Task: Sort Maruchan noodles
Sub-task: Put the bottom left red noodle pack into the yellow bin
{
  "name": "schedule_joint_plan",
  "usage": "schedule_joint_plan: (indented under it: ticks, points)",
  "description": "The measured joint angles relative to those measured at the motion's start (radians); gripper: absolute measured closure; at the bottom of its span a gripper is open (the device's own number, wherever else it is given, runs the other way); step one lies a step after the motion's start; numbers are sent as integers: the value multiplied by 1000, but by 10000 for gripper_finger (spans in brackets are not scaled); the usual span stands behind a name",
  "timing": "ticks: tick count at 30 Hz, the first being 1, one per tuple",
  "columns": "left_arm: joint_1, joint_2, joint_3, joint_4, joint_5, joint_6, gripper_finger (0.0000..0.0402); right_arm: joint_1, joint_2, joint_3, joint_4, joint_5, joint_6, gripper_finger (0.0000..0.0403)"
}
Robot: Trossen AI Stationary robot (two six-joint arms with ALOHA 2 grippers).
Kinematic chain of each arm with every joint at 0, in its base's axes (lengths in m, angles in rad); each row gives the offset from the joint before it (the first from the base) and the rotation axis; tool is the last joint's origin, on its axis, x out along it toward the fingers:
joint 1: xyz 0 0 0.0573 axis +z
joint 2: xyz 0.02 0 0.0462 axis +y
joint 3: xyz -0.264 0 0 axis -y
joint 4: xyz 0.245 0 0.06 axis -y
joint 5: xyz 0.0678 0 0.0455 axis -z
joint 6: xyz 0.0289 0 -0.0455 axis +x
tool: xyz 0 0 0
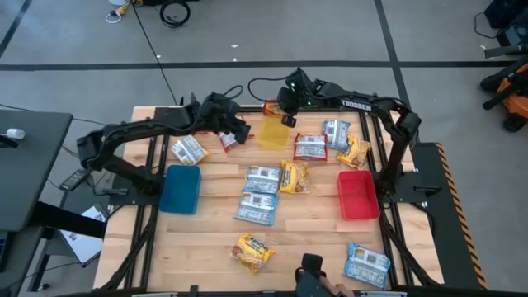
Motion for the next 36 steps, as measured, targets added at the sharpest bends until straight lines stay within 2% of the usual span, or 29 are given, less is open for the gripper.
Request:
schedule_joint_plan:
  ticks: [9, 20, 24, 28, 36]
  points:
    - [-1, 79, 0, -17, -5, 30, 237, 43, -22, 0, -2, -3, -76, 342]
    - [-1, 87, 1, -36, -8, 47, 237, 47, -41, 0, -80, -24, -235, 342]
    - [-16, 114, 1, 4, 10, 108, 237, 39, -19, -6, -30, -20, -162, 342]
    - [-34, 176, 1, 36, 12, 168, 237, 35, 13, -6, 13, 30, -62, 342]
    - [-34, 272, 0, 99, 23, 193, 237, 27, 83, -7, 68, 66, 179, 342]
